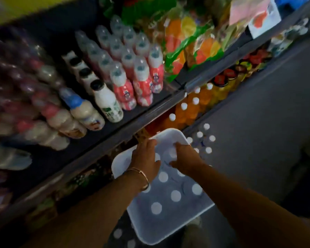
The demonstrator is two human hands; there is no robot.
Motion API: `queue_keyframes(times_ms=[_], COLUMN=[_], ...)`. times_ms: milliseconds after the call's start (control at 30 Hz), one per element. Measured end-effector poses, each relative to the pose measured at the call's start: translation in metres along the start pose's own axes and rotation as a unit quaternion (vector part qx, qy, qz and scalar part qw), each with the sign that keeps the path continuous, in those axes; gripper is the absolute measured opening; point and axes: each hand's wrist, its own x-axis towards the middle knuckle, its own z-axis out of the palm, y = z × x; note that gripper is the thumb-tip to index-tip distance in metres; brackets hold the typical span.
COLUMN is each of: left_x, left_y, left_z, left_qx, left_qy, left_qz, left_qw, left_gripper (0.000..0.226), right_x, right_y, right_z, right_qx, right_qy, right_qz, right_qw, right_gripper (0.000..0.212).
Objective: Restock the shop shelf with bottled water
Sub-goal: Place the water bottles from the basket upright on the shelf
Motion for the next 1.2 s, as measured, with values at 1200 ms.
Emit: queue_keyframes(times_ms=[1200], left_x=[-0.081], left_y=[0.145], left_z=[-0.232], left_qx=[0.006], left_qy=[-0.034], left_qz=[0.085], left_qw=[0.996], left_gripper=[0.077], right_x=[-0.191], right_y=[-0.106], right_z=[-0.28], right_qx=[0.131], right_qy=[0.23], right_qz=[-0.066], right_qw=[0.962], right_gripper=[0.036])
